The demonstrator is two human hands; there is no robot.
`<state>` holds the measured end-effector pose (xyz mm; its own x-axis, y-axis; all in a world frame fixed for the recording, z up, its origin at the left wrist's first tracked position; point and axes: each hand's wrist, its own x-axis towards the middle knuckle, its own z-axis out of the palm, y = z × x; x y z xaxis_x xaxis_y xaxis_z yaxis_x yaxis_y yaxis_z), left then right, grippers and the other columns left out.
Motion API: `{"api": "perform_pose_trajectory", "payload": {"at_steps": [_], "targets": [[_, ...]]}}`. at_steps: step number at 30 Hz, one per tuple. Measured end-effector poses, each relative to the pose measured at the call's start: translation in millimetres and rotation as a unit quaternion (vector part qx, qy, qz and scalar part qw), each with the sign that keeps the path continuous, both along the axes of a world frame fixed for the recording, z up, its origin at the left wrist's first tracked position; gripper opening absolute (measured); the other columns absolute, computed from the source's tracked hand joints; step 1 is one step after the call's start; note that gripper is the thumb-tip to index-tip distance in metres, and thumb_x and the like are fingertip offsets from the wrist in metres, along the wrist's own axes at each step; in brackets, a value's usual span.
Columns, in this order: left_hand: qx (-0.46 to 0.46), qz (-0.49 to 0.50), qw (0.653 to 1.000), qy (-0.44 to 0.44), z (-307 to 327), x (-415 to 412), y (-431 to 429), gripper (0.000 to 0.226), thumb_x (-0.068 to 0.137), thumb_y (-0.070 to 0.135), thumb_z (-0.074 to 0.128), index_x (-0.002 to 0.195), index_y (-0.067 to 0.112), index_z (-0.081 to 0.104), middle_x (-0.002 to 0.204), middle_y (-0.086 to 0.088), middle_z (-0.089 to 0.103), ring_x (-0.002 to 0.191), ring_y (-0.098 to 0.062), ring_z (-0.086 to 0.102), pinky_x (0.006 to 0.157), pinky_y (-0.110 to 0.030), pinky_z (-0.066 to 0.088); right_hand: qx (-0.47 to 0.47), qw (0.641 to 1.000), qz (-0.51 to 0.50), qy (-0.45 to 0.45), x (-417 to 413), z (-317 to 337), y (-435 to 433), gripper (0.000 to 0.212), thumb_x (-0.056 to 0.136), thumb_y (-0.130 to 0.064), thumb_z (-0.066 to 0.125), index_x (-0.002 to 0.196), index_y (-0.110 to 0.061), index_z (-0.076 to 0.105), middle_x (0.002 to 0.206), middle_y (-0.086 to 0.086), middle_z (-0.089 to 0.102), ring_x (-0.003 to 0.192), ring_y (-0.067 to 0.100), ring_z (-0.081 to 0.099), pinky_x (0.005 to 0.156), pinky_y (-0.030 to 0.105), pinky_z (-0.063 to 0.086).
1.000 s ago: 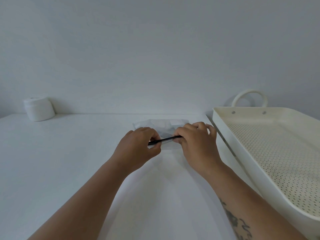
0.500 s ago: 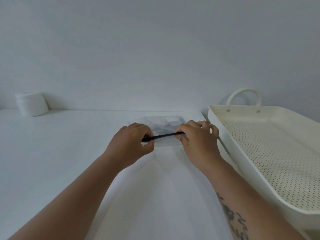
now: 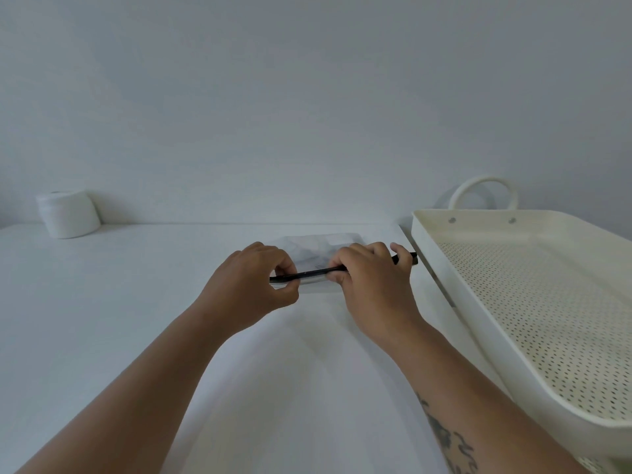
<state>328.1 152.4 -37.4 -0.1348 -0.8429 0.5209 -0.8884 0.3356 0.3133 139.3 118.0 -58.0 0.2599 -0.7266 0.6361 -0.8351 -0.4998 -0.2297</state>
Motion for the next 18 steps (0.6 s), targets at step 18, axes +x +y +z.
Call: {"api": "perform_pose_trajectory", "payload": {"at_steps": [18], "targets": [[0.005, -0.066, 0.996, 0.053, 1, 3, 5, 0.01, 0.074, 0.032, 0.069, 0.076, 0.033, 0.059, 0.077, 0.015, 0.062, 0.083, -0.009, 0.052, 0.068, -0.031, 0.048, 0.016, 0.993, 0.103, -0.048, 11, 4, 8, 0.004, 0.091, -0.028, 0.062, 0.089, -0.03, 0.064, 0.088, -0.011, 0.061, 0.092, 0.013, 0.054, 0.1, 0.039, 0.027]]}}
